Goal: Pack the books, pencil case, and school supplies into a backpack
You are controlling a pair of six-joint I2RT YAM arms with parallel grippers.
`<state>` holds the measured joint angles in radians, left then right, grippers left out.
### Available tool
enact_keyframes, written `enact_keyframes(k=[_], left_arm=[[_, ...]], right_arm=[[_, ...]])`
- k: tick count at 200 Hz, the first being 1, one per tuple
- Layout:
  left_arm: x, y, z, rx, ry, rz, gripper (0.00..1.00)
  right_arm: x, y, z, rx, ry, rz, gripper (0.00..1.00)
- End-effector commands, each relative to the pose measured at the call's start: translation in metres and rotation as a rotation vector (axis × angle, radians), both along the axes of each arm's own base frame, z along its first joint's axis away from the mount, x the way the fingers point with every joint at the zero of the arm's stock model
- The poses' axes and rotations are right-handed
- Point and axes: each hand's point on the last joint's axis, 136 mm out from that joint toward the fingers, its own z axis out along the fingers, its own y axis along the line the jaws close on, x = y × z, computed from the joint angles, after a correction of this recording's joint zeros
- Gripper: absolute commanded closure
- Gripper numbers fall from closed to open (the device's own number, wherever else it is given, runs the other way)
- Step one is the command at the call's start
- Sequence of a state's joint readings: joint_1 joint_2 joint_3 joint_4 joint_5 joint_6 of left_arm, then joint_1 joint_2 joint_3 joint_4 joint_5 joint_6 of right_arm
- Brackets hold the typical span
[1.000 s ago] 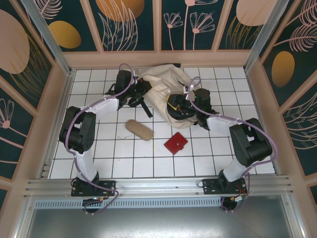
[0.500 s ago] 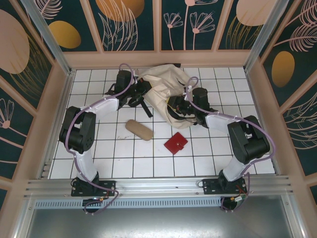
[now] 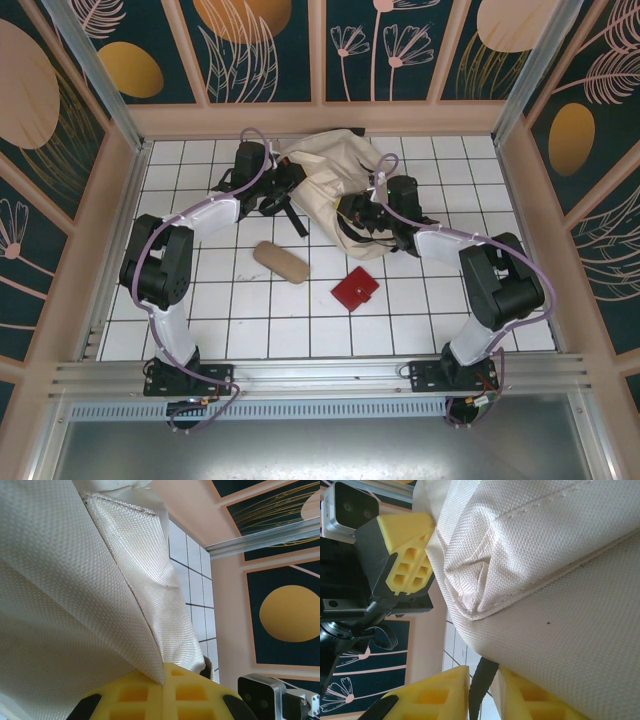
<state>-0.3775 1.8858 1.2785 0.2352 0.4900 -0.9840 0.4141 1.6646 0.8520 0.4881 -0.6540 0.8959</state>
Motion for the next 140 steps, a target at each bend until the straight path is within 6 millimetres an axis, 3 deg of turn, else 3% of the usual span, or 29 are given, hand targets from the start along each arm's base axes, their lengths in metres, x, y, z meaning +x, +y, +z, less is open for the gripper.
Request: enact_keyframes(k=[1,24,48,99,140], left_arm=[[-0.006,-0.014,0.029,-0.059,-0.084,-0.077,1.0],[-0.005,-0.014,0.03,-0.059,-0.086,-0.074,1.0],[0.001,-0.006,0.032,-0.041,-0.091,-0.025,1.0],[0.034,0.038,0.043,0.017,-0.147,0.169,1.0],[0.055,0.055,0.028,0.033,-0.132,0.225,1.0]], right_arm=[[-0.004,0.006,0.013,0.016,-0.02,0.028,0.82],[-0.005,0.004,0.012,0.004,-0.016,0.022,1.0],[-0.008,-0.002,0.001,-0.064,0.009,0.01,1.0],[-0.037,-0.02,-0.035,-0.222,0.116,0.05,1.0],[-0.05,-0.026,-0.028,-0.273,0.117,0.087,1.0]])
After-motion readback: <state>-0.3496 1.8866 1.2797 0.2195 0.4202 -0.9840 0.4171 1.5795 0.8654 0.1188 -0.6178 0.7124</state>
